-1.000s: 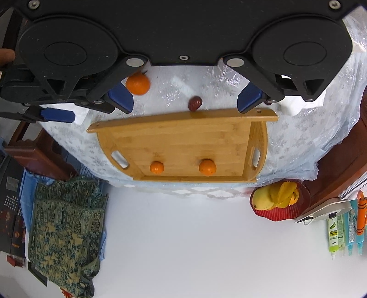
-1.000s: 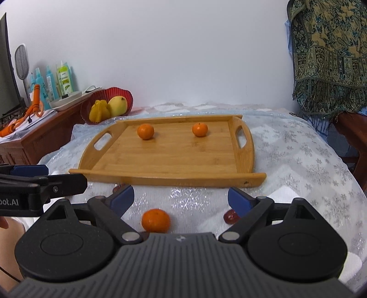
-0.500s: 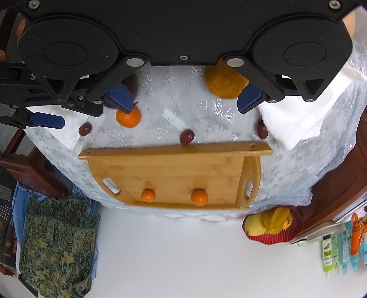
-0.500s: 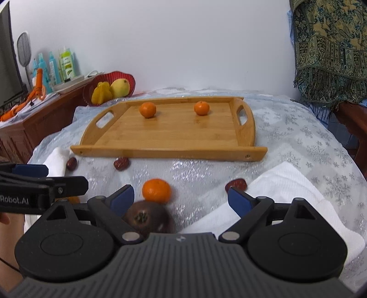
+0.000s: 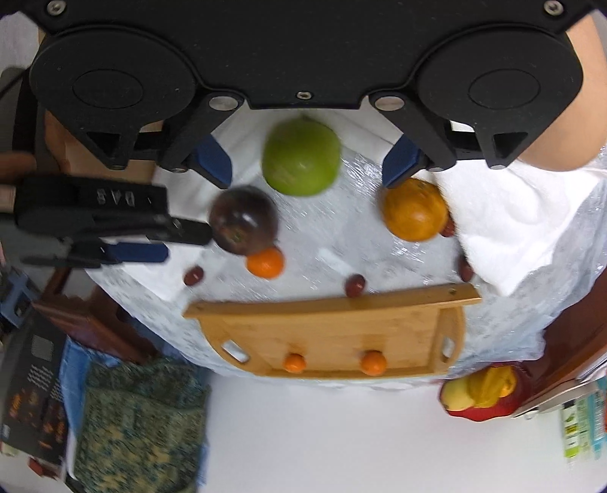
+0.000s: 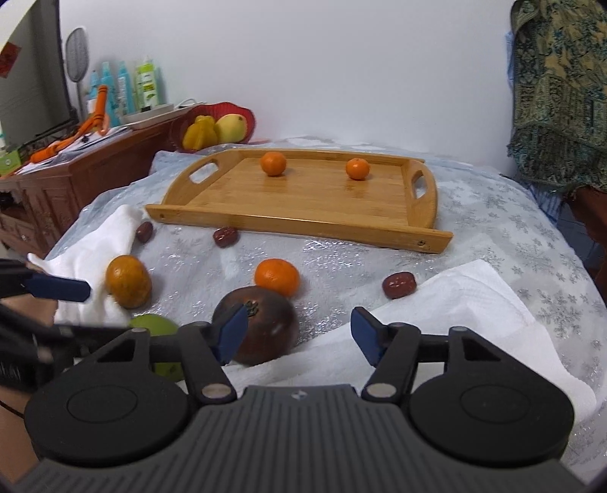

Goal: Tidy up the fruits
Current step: 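Grasp the green apple with the left gripper while the right grasps the dark tomato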

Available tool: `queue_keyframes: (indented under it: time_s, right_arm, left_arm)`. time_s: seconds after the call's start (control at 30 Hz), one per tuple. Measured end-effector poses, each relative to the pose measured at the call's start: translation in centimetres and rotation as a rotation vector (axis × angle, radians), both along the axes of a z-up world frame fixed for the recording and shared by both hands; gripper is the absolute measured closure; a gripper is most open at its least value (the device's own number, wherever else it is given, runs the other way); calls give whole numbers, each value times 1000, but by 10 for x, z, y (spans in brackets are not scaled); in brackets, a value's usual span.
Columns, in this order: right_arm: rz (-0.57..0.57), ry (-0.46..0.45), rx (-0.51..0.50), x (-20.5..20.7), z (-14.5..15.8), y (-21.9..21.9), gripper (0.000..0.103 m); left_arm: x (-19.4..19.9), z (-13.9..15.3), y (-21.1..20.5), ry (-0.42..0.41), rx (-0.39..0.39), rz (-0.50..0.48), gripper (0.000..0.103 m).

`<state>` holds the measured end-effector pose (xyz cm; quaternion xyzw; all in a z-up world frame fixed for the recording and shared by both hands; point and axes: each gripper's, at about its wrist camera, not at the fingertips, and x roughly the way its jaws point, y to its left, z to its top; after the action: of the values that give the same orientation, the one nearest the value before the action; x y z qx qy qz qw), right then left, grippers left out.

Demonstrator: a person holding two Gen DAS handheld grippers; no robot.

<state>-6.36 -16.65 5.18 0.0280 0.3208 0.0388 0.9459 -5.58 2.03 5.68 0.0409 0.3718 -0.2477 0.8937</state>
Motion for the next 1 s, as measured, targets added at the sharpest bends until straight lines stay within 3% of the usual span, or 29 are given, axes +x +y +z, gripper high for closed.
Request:
queue_keyframes:
  time_s: [0.1, 0.3, 0.57, 1.0]
  right_arm:
    - [5, 9, 33, 2, 0, -3, 29]
    - [7, 21, 60, 6, -3, -4, 29]
    - [1, 52, 122, 15, -9, -3, 15]
    - [5, 141, 148, 47, -23, 14, 14]
  left_arm:
    - [-1, -6, -6, 19, 11, -9, 37]
    - [8, -18, -9, 47, 16, 14, 46]
    - [13, -29, -15, 54, 27, 37, 46]
    - [8, -37, -24, -8, 61, 52, 49]
